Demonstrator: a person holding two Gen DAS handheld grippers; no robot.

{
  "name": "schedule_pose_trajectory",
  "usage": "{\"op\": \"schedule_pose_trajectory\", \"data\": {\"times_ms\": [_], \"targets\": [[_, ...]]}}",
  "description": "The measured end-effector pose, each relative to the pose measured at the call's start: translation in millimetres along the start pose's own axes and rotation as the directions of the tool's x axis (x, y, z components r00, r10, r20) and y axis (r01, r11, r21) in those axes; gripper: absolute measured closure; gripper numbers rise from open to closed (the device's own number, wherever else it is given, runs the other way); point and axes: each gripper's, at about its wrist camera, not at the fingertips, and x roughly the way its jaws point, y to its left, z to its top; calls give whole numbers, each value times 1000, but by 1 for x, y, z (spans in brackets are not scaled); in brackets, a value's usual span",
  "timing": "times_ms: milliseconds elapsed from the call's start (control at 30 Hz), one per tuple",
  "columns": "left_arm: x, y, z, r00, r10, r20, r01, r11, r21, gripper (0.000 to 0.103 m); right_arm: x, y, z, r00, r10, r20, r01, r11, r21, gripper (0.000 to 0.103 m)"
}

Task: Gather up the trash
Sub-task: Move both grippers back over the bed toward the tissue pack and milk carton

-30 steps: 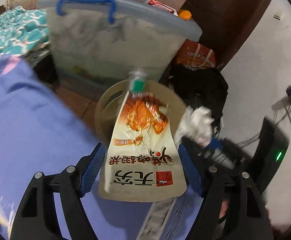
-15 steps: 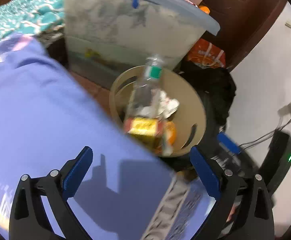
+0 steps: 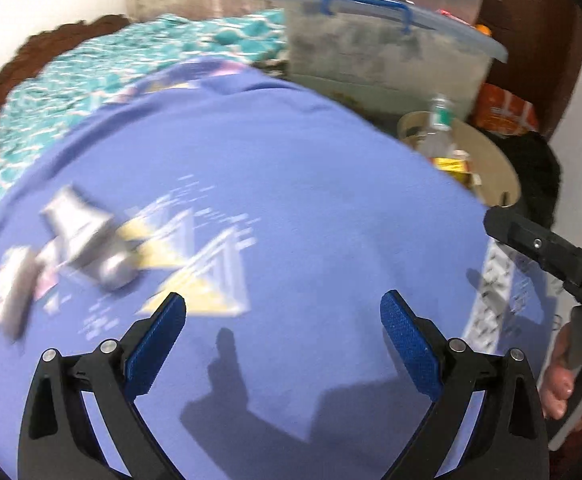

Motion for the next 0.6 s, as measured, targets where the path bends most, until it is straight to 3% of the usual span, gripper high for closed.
{"op": "schedule_pose_trajectory", "data": {"times_ms": [300,600], "targets": [[-25,72,-47,992,126,9,-124,985,-124,9,24,74,-20,994,66,-87,-75,992,-105,24],[-39,132,-86,976,215,-24,-214,945,-249,9,45,130,-36,984,90,-156,-120,973,-198,24]]}}
